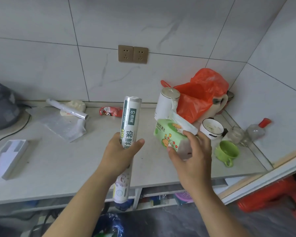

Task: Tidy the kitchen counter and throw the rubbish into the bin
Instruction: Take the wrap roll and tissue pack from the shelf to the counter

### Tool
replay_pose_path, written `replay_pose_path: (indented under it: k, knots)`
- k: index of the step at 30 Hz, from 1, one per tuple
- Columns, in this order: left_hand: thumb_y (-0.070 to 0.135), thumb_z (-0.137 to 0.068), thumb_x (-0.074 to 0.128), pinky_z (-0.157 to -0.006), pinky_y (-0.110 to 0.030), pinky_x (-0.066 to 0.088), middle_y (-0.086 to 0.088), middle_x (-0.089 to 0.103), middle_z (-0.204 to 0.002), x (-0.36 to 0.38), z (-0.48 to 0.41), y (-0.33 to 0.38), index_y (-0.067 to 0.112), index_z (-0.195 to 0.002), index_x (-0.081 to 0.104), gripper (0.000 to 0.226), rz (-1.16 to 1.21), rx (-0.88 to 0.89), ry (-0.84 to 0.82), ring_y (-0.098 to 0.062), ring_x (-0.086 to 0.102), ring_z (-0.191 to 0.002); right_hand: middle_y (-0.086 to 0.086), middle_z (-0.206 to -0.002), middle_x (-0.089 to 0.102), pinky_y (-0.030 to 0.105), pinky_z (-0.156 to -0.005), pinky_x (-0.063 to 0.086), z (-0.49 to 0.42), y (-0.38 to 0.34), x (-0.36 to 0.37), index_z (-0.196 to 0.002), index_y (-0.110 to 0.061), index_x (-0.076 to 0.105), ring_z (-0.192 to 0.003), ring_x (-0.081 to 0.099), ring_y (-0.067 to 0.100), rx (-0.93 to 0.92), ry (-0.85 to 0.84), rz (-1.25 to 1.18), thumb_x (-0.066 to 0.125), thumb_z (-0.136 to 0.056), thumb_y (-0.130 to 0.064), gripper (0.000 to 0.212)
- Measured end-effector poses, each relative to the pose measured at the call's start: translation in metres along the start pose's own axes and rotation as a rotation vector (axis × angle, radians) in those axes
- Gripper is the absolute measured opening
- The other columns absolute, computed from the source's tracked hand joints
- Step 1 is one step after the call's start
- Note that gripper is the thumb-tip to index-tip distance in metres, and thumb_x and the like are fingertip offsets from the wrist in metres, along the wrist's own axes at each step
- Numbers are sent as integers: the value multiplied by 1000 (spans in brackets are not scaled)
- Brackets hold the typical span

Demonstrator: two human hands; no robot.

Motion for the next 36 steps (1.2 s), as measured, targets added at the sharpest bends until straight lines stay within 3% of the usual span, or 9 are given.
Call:
replay_pose_path:
  k: [6,14,19,22,24,27,32,36]
  knots:
    - [53,-81,77,-48,-18,48,0,57,-74,28,-44,-20,18,-93,56,43,-8,-85,48,-11,54,-60,1,-139,44,41,-88,55,-33,56,38,-129,-24,59,-125,42,25,17,-77,-18,85,-74,-29,60]
    - [55,-74,80,-47,-20,45,4,54,-69,87,-97,-30,17,-89,56,47,-13,-201,147,-5,50,-50,3,-135,47,23,-97,33,-98,138,82,-127,-18,62,-125,41,24,28,-211,-112,87,-73,-25,60]
    - [57,-71,79,-54,-24,54,-4,63,-81,106,-114,-28,13,-98,60,54,-6,-251,184,-15,59,-65,2,-136,46,29,-97,38,-131,159,99,-127,-21,61,-125,41,23,16,-262,-172,86,-74,-26,59]
    - [56,-71,80,-63,-32,56,-8,63,-81,109,-120,-26,13,-99,60,55,-18,-265,214,-18,59,-69,3,-136,45,36,-99,44,-144,162,111,-128,-20,61,-126,42,26,0,-285,-211,86,-75,-27,59]
    - [56,-71,80,-71,-38,58,-17,68,-90,110,-126,-26,12,-100,61,56,-18,-272,222,-21,62,-75,5,-136,45,41,-99,46,-149,164,118,-128,-19,61,-127,42,28,-5,-295,-221,86,-75,-27,59]
    - [56,-72,80,-79,-43,59,-18,71,-101,111,-133,-28,15,-101,62,53,-28,-287,224,-24,66,-81,6,-137,45,44,-101,46,-155,169,128,-128,-20,61,-128,41,28,-12,-306,-226,86,-74,-29,59]
    - [54,-74,81,-75,-40,59,-16,71,-99,111,-147,-36,17,-100,62,49,-28,-305,231,-24,66,-80,5,-138,44,46,-100,46,-164,175,145,-128,-22,60,-128,40,28,-17,-315,-233,86,-73,-28,60]
    - [53,-76,82,-69,-34,55,-13,73,-98,106,-161,-57,18,-101,63,48,-19,-348,209,-23,67,-81,4,-136,44,33,-102,41,-166,176,160,-128,-22,60,-127,40,27,-32,-309,-202,86,-74,-31,61]
Point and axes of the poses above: each hand's wrist, its own z-axis away from the middle knuckle, its own x-axis out of the palm, y = z × x, the point moved 10 cm from there along -z, towards the middle knuckle
